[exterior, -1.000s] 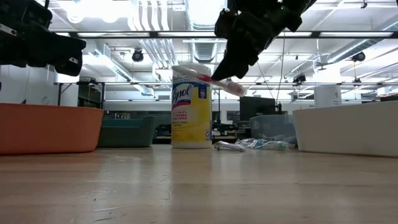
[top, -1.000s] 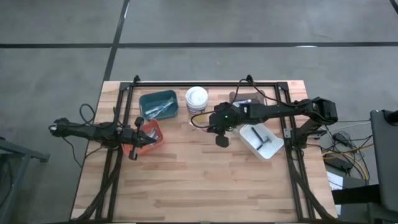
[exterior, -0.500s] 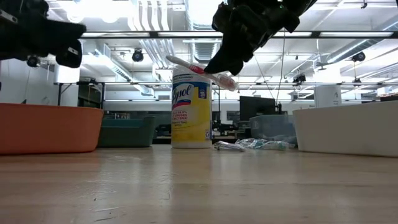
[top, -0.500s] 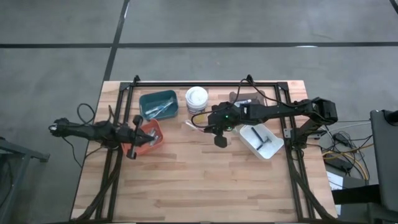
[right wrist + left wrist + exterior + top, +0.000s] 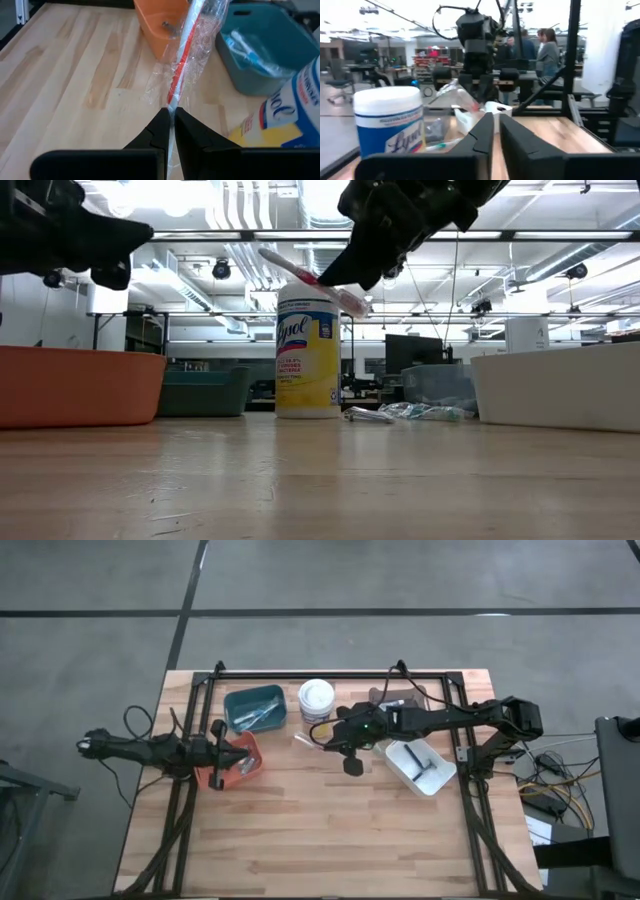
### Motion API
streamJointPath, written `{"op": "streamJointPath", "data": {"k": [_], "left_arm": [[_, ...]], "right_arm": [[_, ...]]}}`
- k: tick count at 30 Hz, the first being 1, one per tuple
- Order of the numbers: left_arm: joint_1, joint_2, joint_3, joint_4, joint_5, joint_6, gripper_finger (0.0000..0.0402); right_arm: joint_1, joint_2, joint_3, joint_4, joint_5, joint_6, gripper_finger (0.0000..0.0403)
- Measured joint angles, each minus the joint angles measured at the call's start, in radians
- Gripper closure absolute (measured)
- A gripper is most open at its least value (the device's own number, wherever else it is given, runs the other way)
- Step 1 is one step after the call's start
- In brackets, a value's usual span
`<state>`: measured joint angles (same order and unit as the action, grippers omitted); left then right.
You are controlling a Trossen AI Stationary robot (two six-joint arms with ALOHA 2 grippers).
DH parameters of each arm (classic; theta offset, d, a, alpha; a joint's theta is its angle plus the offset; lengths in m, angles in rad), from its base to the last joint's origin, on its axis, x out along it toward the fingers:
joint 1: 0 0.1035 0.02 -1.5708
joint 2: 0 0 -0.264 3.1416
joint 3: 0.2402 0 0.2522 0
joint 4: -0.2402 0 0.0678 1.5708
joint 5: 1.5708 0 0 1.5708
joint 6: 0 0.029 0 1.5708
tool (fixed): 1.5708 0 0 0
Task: Pick & Place Travel size toiletries
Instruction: Put the orange toothbrush into the blue bin
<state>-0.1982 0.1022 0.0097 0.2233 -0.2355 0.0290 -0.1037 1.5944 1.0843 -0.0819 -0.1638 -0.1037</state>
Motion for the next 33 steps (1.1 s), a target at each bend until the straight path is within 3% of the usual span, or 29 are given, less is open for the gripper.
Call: {"op": "streamJointPath", "data": {"k": [4,10,15,25,33], "left_arm": [[0.000,0.036,0.000,0.070,-0.019,0.046,0.0308],[0.011,0.136,0.000,0.223,-0.135,0.048,0.0194],[0.027,0.277,0.000,0.364,-0.150,-0.007,0.0136],[0.028,0.646,0.031,0.695,-0.150,-0.049,0.0124],[0.043,0.937,0.204,0.739,-0.180,-0.036,0.0124]], "right_arm": [[-0.001,0.000,0.002,0.014,0.006,-0.036,0.0385],[-0.002,0.000,0.006,0.041,0.007,-0.065,0.0385],[-0.002,0.000,0.006,0.100,0.008,-0.080,0.0385],[-0.002,0.000,0.007,0.141,0.008,-0.076,0.0385],[-0.001,0.000,0.007,0.144,0.008,-0.079,0.0385]]}}
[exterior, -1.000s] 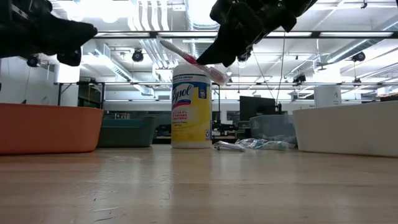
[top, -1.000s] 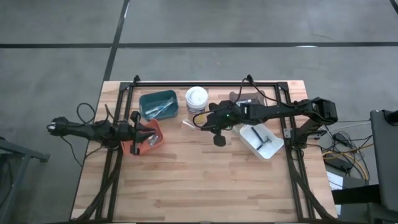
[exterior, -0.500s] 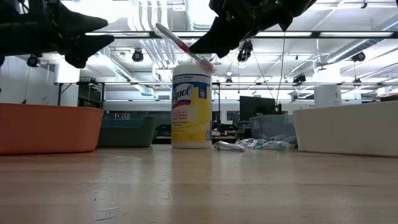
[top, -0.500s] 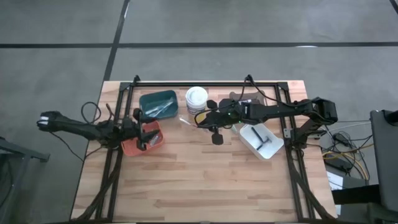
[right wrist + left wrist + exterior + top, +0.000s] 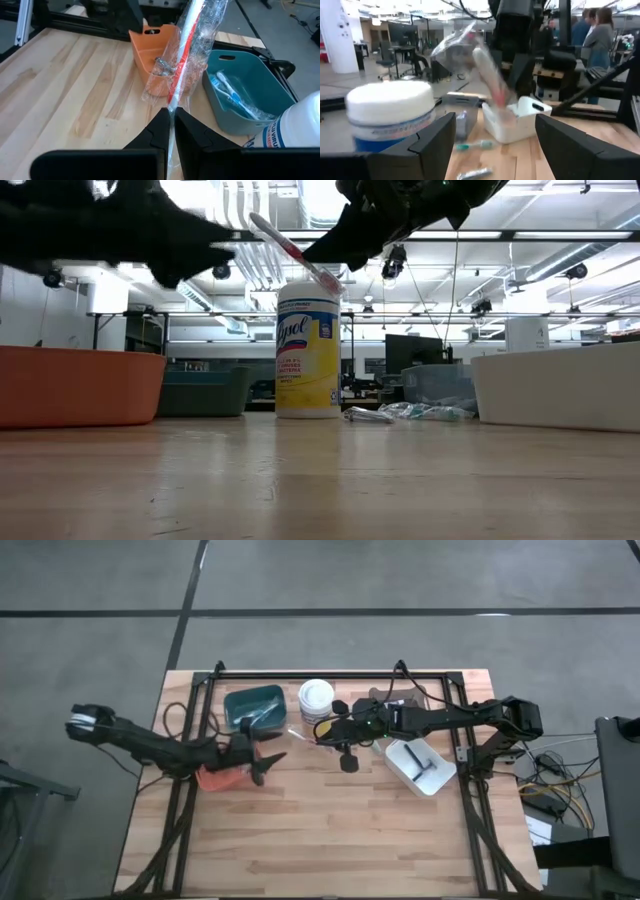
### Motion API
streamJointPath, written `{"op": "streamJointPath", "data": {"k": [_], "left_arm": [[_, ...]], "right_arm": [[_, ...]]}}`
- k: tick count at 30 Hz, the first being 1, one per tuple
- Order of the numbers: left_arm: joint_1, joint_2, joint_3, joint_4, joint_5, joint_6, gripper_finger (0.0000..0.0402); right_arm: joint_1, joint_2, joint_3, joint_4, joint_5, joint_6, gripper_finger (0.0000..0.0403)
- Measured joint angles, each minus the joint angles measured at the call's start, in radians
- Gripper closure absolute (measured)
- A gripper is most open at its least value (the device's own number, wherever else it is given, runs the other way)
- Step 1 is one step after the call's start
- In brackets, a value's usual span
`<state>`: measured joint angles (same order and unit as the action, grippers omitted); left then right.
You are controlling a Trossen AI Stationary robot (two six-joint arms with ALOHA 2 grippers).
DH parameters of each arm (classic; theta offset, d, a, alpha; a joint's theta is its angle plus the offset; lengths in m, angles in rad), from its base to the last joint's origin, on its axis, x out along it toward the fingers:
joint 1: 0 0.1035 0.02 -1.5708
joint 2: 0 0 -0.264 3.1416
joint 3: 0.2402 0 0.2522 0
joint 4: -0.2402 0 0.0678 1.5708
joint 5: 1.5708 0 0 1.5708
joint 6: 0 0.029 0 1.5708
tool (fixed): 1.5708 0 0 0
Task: Pick & Place Travel size toiletries
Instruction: Put the orange toothbrush into the blue bin
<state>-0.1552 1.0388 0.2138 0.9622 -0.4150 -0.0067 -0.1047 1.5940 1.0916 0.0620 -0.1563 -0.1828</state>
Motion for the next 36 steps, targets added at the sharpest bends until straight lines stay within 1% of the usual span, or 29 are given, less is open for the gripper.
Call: {"op": "streamJointPath", "data": {"k": [4,10,13,20,27,29,31,36], "left_arm": [[0.007,0.106,0.060,0.024,0.004,0.011,0.0125],[0.041,0.205,0.108,0.095,0.004,0.008,0.0126],[0.061,0.253,0.120,0.178,0.012,0.007,0.0126],[0.112,0.343,0.145,0.268,0.144,-0.070,0.0126],[0.128,0.383,0.167,0.270,0.155,-0.139,0.0127],[0.128,0.385,0.168,0.268,0.156,-0.152,0.0135],[0.128,0.384,0.168,0.272,0.157,-0.153,0.0151],[0.128,0.383,0.165,0.272,0.157,-0.153,0.0221]], "right_arm": [[0.001,0.000,0.000,-0.002,-0.002,-0.004,0.0385],[0.002,0.000,-0.007,-0.003,-0.009,-0.009,0.0385],[0.002,0.000,-0.010,-0.003,-0.010,-0.009,0.0385],[0.002,0.000,-0.015,-0.005,-0.011,-0.012,0.0385],[0.002,-0.001,-0.020,-0.007,-0.011,-0.012,0.0385],[0.002,-0.001,-0.021,-0.010,-0.010,-0.012,0.0385],[0.002,-0.001,-0.023,-0.009,-0.010,-0.012,0.0385],[0.002,-0.001,-0.024,-0.009,-0.010,-0.012,0.0385]]}}
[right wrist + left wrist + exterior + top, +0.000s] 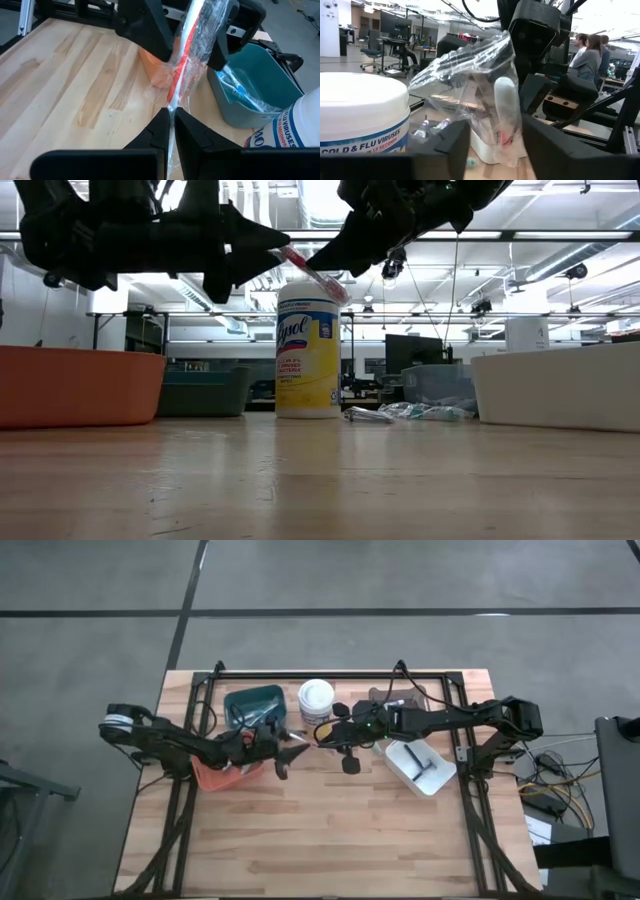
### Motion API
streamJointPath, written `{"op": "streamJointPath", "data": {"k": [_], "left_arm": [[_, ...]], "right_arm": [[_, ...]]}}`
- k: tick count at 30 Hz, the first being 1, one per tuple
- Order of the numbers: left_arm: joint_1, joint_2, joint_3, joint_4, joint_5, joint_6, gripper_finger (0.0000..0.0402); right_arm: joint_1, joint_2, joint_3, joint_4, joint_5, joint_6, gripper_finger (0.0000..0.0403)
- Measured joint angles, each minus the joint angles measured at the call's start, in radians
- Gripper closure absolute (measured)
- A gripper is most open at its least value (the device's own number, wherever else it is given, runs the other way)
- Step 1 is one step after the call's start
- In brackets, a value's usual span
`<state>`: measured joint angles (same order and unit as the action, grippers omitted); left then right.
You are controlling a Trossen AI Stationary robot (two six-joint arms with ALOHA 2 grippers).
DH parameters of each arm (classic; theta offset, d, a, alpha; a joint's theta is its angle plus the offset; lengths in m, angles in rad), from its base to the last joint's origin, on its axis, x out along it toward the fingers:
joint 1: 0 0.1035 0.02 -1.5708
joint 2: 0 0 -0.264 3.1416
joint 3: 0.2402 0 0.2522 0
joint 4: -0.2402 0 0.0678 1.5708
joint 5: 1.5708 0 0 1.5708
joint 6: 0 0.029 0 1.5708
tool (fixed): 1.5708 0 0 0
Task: Pick & Place Travel size toiletries
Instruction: Put the orange toothbrush into the blue bin
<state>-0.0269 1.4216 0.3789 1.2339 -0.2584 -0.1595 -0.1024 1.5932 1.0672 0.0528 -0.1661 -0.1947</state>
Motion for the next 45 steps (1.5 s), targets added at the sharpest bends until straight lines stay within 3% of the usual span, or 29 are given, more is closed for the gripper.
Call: {"op": "streamJointPath", "data": {"k": [7,11,18,23,29,34,45], "left_arm": [[0.000,0.000,-0.006,-0.002,0.004,0.004,0.0337],[0.001,0.000,-0.006,-0.002,0.005,0.022,0.0383],[0.012,-0.002,-0.006,-0.027,-0.031,0.027,0.0368],[0.026,-0.064,-0.008,-0.146,-0.050,0.024,0.0376],[0.042,-0.255,-0.009,-0.386,-0.080,0.028,0.0375],[0.065,-0.447,-0.012,-0.666,-0.187,0.027,0.0372],[0.072,-0.783,-0.045,-1.020,-0.427,0.019,0.0371]], "right_arm": [[-0.001,0.000,-0.002,0.001,0.013,-0.016,0.0385],[-0.001,0.000,-0.002,0.001,0.047,-0.026,0.0376],[0.000,0.000,-0.005,0.002,0.090,-0.010,0.0323],[-0.001,0.000,-0.005,-0.015,0.090,-0.009,0.0292],[-0.003,0.000,-0.006,-0.068,0.090,-0.021,0.0281],[-0.003,0.000,-0.006,-0.105,0.091,-0.023,0.0287],[-0.003,0.000,-0.006,-0.104,0.091,-0.026,0.0290]]}}
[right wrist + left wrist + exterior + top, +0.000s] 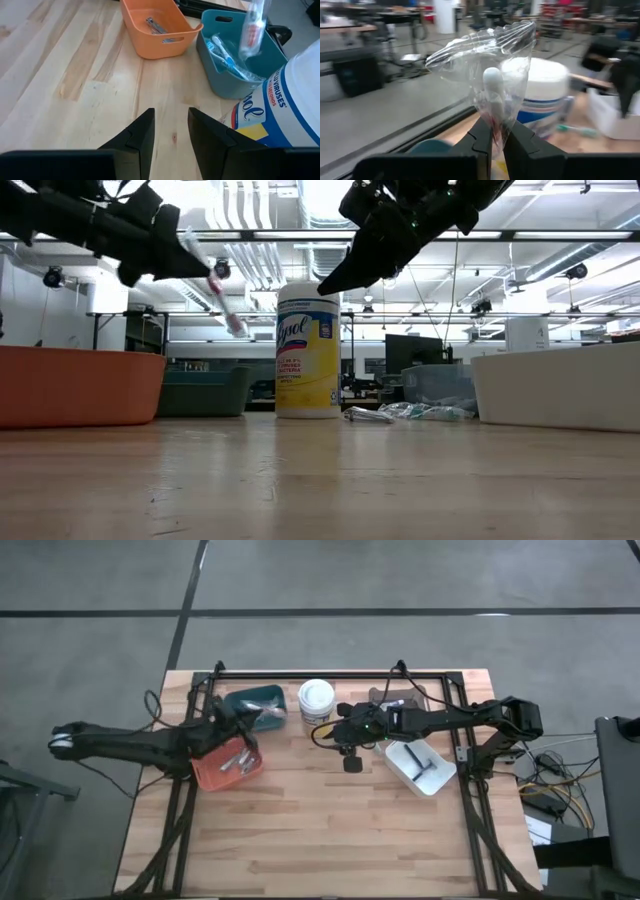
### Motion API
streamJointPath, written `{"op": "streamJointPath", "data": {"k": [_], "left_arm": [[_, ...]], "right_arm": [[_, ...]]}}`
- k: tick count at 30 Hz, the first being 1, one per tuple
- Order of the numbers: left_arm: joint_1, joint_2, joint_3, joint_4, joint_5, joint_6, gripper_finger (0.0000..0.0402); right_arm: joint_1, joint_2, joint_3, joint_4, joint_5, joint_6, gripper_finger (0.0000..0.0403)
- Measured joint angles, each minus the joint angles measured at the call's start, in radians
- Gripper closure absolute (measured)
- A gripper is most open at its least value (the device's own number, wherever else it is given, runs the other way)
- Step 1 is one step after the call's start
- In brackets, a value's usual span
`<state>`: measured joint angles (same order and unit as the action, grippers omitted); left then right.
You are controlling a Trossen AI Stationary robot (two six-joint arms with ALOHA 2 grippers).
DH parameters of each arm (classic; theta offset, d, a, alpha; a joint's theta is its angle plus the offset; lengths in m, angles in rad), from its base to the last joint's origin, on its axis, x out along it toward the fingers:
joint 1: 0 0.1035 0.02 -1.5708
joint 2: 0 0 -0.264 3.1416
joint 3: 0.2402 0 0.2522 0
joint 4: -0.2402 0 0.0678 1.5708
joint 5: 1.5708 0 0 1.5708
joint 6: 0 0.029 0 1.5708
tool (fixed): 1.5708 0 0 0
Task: Pick & Place Travel size toiletries
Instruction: Put the orange toothbrush into the blue bin
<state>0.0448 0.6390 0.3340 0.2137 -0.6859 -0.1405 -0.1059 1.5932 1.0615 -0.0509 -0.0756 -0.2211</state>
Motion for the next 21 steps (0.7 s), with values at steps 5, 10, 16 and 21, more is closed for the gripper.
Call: {"op": "streamJointPath", "data": {"k": [5,10,16,21], "left_arm": [[0.005,-0.087,-0.025,-0.081,-0.136,-0.013,0.0370],[0.038,-0.117,-0.088,-0.074,-0.186,-0.031,0.0370],[0.127,-0.114,-0.188,0.033,-0.185,-0.145,0.0370],[0.196,-0.114,-0.281,0.170,-0.125,-0.246,0.0369]], "right_arm": [[0.000,0.000,0.000,0.000,0.000,0.000,0.0293],[0.000,0.000,0.000,0.001,0.000,0.000,0.0299],[0.001,0.000,0.000,0.003,0.000,0.000,0.0305],[0.001,0.000,0.000,0.003,0.000,0.000,0.0305]]}}
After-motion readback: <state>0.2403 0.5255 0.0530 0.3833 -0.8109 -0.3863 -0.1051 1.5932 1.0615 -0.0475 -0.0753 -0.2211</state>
